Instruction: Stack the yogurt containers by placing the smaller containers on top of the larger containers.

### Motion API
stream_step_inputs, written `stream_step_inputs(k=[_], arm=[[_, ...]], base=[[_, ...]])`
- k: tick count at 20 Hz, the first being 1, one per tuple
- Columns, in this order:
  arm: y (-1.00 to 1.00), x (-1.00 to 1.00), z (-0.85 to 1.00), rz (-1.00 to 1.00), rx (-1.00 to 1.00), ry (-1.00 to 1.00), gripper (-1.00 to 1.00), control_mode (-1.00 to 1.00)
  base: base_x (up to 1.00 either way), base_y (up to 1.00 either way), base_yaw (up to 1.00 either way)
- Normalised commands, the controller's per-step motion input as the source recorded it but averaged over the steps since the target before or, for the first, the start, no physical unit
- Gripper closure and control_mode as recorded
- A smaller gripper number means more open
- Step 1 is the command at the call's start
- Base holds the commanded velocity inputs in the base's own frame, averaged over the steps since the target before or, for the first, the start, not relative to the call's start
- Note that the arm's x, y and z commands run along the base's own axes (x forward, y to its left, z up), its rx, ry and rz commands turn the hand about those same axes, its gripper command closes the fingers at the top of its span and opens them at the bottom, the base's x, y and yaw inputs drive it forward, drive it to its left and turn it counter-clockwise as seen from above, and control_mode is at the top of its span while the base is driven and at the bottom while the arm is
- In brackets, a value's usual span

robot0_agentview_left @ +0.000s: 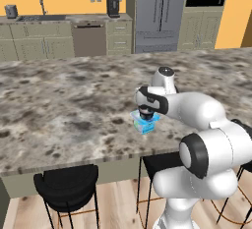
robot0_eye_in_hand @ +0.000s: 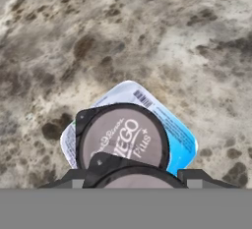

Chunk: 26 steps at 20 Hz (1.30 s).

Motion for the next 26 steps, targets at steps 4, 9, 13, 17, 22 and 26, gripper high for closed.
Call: stream_step_inputs(k=[4,9,13,17,22,26], arm=[[0.0,0.06,-0.06,0.0,0.0,0.0,1.0,-1.0],[0.0,0.1,-0.06,0.0,0.0,0.0,1.0,-1.0],[0.0,0.11,-0.04,0.0,0.0,0.0,1.0,-1.0],[0.0,0.1,-0.04,0.0,0.0,0.0,1.0,-1.0],[0.0,0.09,-0.05,0.0,0.0,0.0,1.0,-1.0],[0.0,0.09,-0.04,0.0,0.0,0.0,1.0,-1.0]], base=[[0.0,0.0,0.0],[0.0,0.0,0.0],[0.0,0.0,0.0],[0.0,0.0,0.0],[0.0,0.0,0.0],[0.0,0.0,0.0]])
